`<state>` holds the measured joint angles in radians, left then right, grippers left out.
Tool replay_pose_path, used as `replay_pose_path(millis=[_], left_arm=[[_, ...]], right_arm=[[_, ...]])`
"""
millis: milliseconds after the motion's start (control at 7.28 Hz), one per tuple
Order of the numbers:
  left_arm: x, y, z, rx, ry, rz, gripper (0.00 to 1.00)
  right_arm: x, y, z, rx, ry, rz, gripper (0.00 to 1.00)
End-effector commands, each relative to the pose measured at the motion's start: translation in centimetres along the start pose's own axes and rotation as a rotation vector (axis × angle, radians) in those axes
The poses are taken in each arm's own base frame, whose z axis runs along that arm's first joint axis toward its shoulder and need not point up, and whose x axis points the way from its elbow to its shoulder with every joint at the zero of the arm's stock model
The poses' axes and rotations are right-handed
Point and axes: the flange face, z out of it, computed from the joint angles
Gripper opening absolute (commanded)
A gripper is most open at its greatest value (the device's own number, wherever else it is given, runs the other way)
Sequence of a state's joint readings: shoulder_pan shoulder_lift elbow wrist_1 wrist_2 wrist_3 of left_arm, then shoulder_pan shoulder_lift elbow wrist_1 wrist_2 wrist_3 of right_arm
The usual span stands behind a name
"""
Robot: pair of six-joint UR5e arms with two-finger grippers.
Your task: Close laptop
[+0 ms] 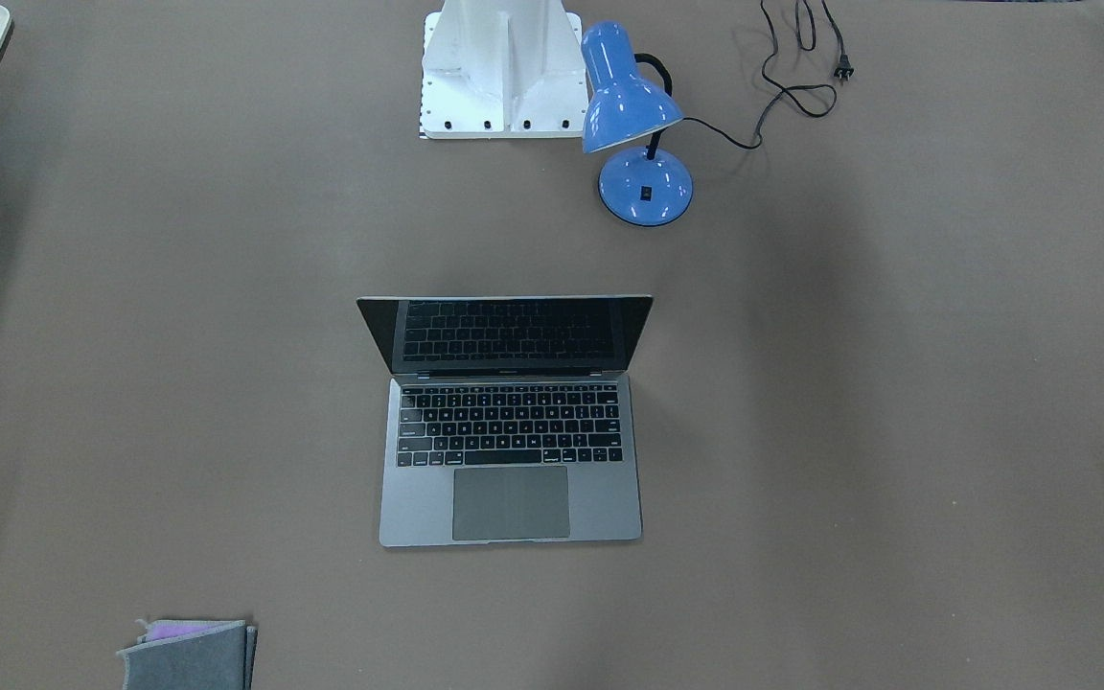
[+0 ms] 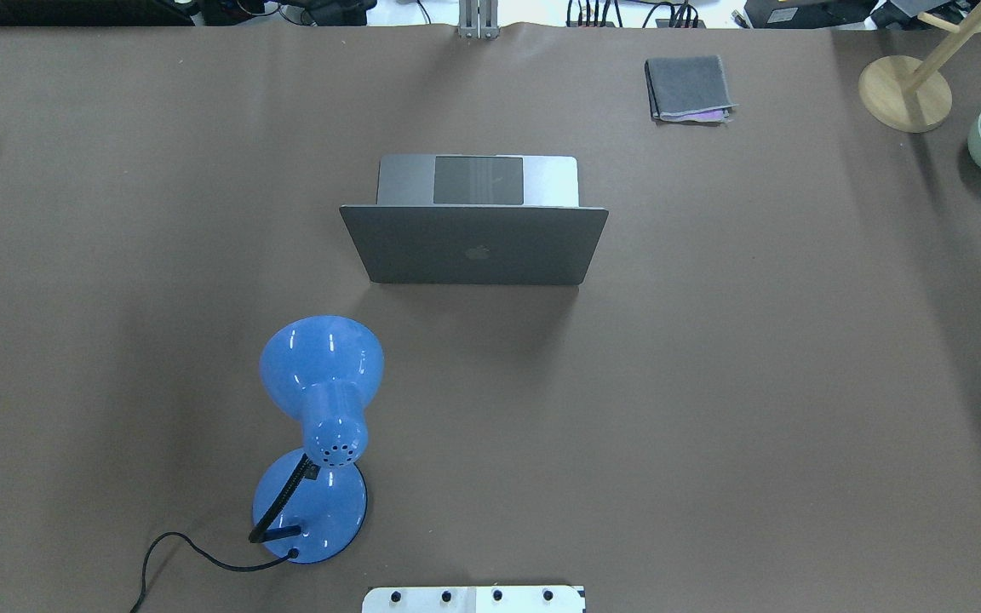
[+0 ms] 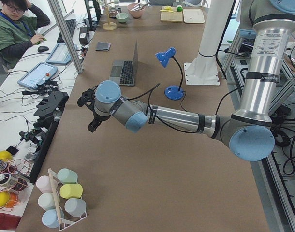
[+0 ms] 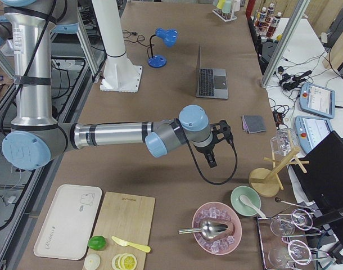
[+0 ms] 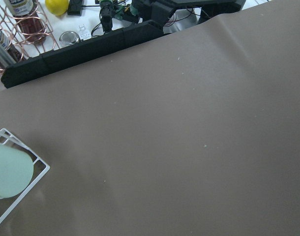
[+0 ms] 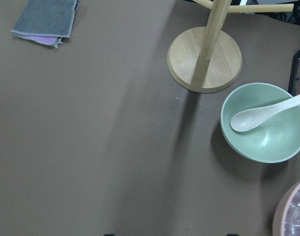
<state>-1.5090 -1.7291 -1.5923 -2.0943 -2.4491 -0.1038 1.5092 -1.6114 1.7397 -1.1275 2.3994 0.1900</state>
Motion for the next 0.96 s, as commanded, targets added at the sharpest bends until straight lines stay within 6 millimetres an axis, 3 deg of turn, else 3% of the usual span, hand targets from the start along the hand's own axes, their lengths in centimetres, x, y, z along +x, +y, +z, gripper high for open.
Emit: replay_pose_path(millis=[0,137,275,550,687,824], left_arm=[[4.6,-2.3,2.9,0.018,0.057,-0.07,0.97],[7.7,-3.6,4.2,0.044,0.103,-0.115,0.87],[9.5,-4.4,4.8,0.046,0.126,-0.138,0.64],[12.4,-5.1,5.0,0.045,0.157,-0.14,0.0],[15.5,-5.6,4.7,0.045,0.192,-0.183,0.0],[18.9,-5.8,4.9,0.03,0.233,-0.24,0.0]], right_arm=[[-5.9,-1.1,0.5,-0.002,-0.032,0.066,0.75],[-9.1,-1.5,1.5,0.0,-0.013,0.099,0.63],[-13.0,-2.0,2.7,0.009,0.003,0.129,0.48],[-19.5,-1.7,2.5,0.014,-0.043,0.238,0.02],[-23.1,-1.1,2.6,0.02,-0.056,0.259,0.0],[-25.4,-0.7,2.7,0.026,-0.065,0.299,0.0]])
